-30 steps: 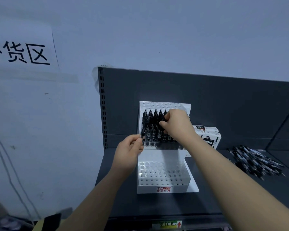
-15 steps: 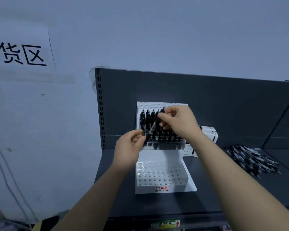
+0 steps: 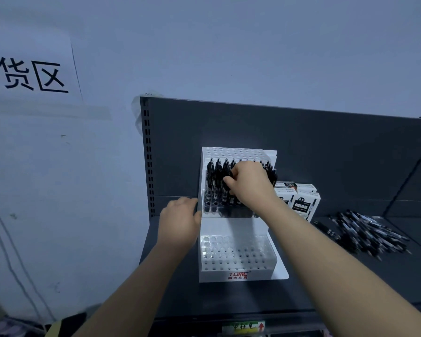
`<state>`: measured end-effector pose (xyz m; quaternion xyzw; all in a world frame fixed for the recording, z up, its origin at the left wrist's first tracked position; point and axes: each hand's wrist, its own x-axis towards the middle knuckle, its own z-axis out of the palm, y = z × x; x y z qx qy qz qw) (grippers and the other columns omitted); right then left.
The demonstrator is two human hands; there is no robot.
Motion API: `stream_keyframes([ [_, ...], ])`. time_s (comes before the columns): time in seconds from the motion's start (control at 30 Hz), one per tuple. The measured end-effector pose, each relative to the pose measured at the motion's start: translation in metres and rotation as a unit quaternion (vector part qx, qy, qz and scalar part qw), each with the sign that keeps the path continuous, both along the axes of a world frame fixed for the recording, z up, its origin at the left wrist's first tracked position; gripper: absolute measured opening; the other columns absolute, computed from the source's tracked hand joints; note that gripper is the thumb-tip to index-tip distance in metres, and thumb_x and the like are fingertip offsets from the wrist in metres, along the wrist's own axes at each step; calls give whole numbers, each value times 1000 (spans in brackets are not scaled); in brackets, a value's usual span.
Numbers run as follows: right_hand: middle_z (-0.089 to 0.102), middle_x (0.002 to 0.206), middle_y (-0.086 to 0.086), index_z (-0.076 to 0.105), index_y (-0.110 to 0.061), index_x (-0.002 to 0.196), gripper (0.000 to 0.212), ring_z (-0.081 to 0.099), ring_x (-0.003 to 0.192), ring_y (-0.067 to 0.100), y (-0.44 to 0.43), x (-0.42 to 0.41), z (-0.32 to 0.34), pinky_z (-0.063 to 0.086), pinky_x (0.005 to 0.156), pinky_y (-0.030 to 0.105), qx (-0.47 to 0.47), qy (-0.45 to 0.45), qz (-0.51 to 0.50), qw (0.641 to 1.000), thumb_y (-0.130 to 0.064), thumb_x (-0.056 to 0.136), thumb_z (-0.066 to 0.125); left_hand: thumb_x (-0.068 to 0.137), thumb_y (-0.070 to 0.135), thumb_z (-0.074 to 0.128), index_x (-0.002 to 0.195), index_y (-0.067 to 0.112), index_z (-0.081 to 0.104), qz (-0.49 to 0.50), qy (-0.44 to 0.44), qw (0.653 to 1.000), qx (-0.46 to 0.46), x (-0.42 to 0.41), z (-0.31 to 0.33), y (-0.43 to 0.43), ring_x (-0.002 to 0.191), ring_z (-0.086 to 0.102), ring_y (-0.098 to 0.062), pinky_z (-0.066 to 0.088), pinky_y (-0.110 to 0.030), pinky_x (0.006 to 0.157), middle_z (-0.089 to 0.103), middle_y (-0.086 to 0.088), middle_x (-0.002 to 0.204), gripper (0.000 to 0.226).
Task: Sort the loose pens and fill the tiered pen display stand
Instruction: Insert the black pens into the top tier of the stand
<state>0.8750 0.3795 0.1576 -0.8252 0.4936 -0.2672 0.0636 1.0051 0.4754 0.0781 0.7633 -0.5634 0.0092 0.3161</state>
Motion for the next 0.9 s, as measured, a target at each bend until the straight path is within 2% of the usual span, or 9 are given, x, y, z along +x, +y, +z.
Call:
stream_keyframes([
  [0.1, 67, 66, 8, 58, -4, 65, 32, 65, 67, 25, 0, 4, -3, 57, 69, 36, 7, 3, -6, 1000, -24, 90, 61, 95, 23, 48, 116, 8, 63, 6, -55, 998, 1, 4, -1, 0, 108, 54, -29, 40, -36, 91, 63, -6, 120, 29],
  [0.23, 60, 61, 7, 48, -9, 59, 36, 60, 63, 26, 2, 4, -1, 54, 63, 33, 5, 4, -16, 1000, -24, 90, 61, 91, 20, 55, 106, 5, 68, 3, -81, 997, -17, 5, -4, 0, 99, 59, -32, 43, -39, 85, 68, -9, 107, 25],
  [0.47, 64, 71, 11, 60, -3, 80, 28, 61, 70, 28, 10, 0, -10, 54, 66, 38, -14, -34, -21, 999, -27, 92, 58, 85, 17, 62, 93, 4, 71, 4, -95, 995, -39, 5, -6, 2, 87, 62, -34, 46, -40, 77, 70, -9, 92, 17],
  [0.6, 63, 70, 10, 60, -4, 78, 28, 61, 70, 30, 12, 1, -10, 54, 66, 39, -23, -25, -19, 999, -29, 92, 58, 91, 22, 55, 105, 7, 68, -2, -93, 995, -29, 4, -5, 4, 98, 57, -30, 41, -38, 85, 68, -7, 104, 24],
  [0.73, 65, 72, 11, 62, -4, 80, 27, 62, 71, 29, 13, 2, -10, 55, 67, 39, -15, -25, -15, 999, -28, 91, 60, 91, 22, 55, 103, 7, 69, 0, -89, 995, -40, 3, -6, 6, 96, 57, -31, 40, -37, 84, 68, -7, 102, 24],
  [0.9, 64, 63, 10, 54, -6, 61, 31, 65, 63, 26, 6, 3, -3, 55, 61, 33, 26, -30, -33, 999, -21, 87, 62, 93, 25, 52, 109, 8, 67, -2, -91, 996, -23, 1, -2, 9, 101, 56, -29, 39, -36, 87, 67, -6, 108, 27],
])
